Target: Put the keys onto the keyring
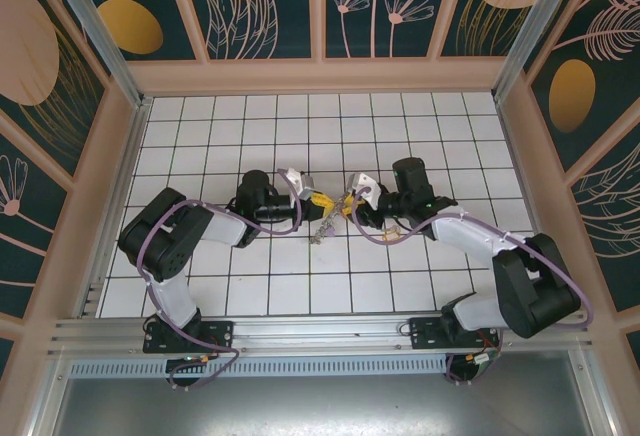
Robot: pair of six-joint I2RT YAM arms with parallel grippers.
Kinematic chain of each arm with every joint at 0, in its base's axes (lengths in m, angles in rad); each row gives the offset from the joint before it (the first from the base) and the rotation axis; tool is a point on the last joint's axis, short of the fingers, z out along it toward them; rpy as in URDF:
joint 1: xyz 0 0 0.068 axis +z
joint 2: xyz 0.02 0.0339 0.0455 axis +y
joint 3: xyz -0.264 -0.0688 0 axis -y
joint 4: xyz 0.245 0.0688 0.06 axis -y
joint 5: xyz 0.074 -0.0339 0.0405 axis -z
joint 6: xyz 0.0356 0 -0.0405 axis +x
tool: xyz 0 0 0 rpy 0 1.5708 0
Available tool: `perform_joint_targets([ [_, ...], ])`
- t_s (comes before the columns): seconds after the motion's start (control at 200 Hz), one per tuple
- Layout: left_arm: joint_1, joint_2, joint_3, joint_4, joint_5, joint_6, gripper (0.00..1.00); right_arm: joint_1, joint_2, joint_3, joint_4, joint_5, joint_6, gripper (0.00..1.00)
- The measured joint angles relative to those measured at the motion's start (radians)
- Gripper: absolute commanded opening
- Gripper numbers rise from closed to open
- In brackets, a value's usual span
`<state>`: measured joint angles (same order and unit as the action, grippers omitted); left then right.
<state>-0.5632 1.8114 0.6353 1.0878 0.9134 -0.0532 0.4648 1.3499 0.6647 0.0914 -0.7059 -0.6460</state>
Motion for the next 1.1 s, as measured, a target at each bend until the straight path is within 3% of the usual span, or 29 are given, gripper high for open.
perform_joint_targets([
  [0.551,0.0,0.0,0.019,-0.028,0.026,0.0,0.0,0.011,-0.006,-0.009,0.072,-0.009,0.004,0.17],
  [0.941,0.0,0.0,0.028,-0.045,0.034,0.0,0.0,0.011,0.017,-0.009,0.085,-0.029,-0.01,0.2],
  [1.101,0.0,0.0,0.029,-0.045,0.037,0.0,0.0,0.011,0.031,-0.009,0.085,-0.03,-0.011,0.13],
])
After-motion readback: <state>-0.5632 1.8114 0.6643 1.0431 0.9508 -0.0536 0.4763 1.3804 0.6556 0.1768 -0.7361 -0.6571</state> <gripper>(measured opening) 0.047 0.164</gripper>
